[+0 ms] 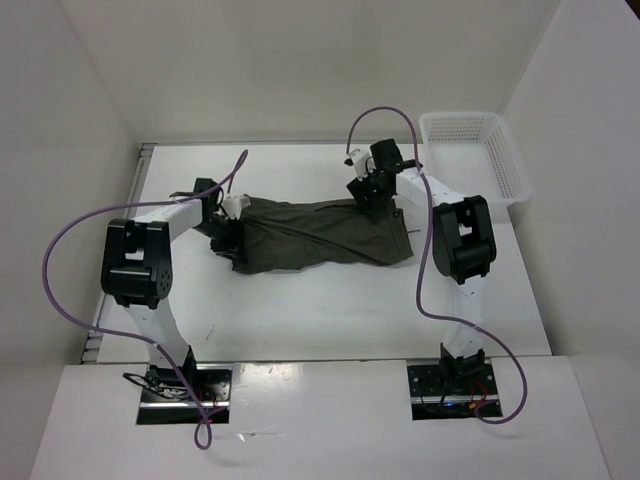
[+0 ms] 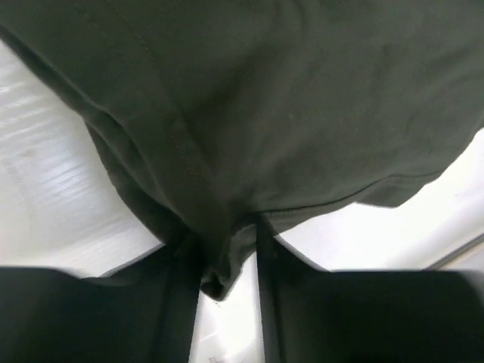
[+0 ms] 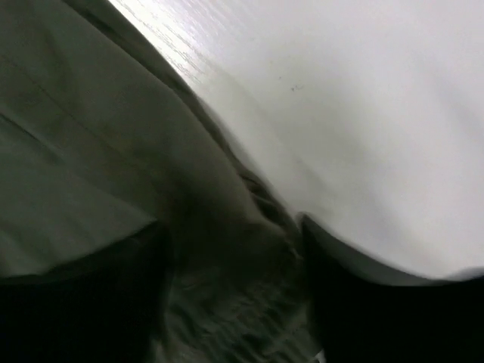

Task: Fold and stack the shorts
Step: Fold the shorts

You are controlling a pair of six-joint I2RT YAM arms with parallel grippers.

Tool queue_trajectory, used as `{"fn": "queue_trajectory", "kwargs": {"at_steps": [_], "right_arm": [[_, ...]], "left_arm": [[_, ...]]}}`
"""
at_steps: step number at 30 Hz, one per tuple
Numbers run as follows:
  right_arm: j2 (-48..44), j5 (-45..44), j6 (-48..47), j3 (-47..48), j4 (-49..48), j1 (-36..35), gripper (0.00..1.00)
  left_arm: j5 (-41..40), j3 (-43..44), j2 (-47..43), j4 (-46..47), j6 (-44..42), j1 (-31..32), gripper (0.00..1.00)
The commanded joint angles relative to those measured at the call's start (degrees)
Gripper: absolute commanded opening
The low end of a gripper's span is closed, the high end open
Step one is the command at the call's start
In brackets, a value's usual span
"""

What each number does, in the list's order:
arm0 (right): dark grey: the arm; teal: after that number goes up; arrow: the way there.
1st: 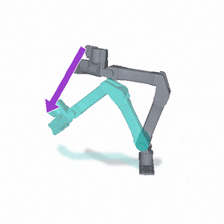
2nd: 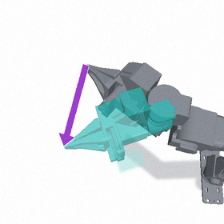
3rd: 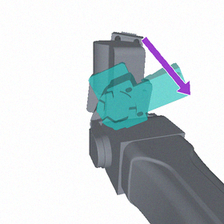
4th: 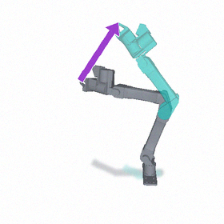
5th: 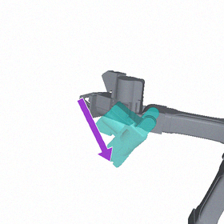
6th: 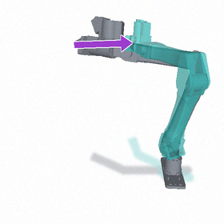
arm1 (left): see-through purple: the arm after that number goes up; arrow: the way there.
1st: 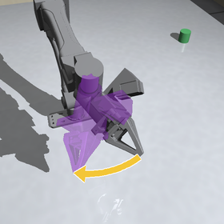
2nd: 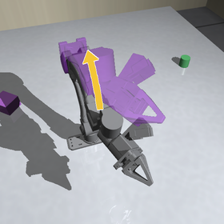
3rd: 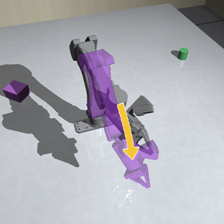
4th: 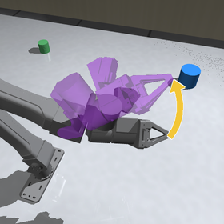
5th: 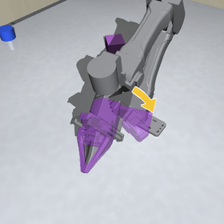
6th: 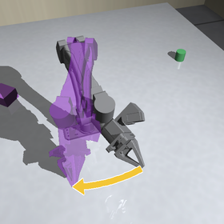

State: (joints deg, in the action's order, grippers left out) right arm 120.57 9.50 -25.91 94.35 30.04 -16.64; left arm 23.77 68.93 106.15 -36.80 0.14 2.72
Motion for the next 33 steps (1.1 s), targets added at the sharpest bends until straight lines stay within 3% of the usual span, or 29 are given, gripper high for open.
{"fn": "queue_trajectory", "kwargs": {"at_steps": [1, 4, 5, 11, 17, 18, 20, 21, 24, 30, 33], "right_arm": [[0.63, -0.53, -1.61, 1.89, 0.46, -0.14, 0.60], [1.86, -1.32, 0.42, 1.89, -0.33, -0.14, 0.19], [1.86, -2.98, 1.38, 1.89, -0.86, -0.14, 0.00], [1.86, -8.25, 8.76, 7.59, -4.82, 3.02, 0.00], [3.18, -9.85, 10.44, 7.26, -5.35, 3.55, 0.01], [3.18, -9.85, 9.57, 6.73, -5.35, 2.94, 0.10], [3.18, -9.85, 8.86, 5.68, -5.35, 2.32, 0.44], [3.18, -8.28, 8.25, 5.67, -4.74, 2.32, 0.73], [0.46, -5.38, 8.25, 5.67, -3.33, 2.32, 0.98], [-9.46, 0.06, 7.63, 6.82, 1.24, 2.32, 0.99], [-14.92, 2.80, 7.10, 1.58, 4.84, 2.32, 0.99]], "left_arm": [[4.53, 1.12, 1.17, -0.99, -0.14, -0.17, 0.27], [4.53, 0.60, 1.17, -2.40, -0.14, -0.17, 0.04], [3.05, 0.07, 1.17, -3.10, -0.14, -0.78, 0.01], [-6.87, -4.14, -3.48, -3.72, -0.14, -2.37, 0.00], [-9.53, -6.96, -4.63, -4.78, -0.14, -1.15, 0.00], [-9.53, -6.96, -4.63, -4.78, -0.14, -1.14, 0.00], [-8.92, -6.96, -4.63, -4.78, -0.14, -0.62, 0.07], [-8.22, -6.35, -5.16, -4.78, -0.14, -0.61, 0.11], [-7.60, -5.73, -6.39, -5.83, -0.14, -0.61, 0.37], [-7.60, 6.64, -12.19, -5.22, -0.14, -0.61, 0.68], [-6.81, 13.77, -9.31, -4.61, -0.14, -0.61, 0.69]]}}
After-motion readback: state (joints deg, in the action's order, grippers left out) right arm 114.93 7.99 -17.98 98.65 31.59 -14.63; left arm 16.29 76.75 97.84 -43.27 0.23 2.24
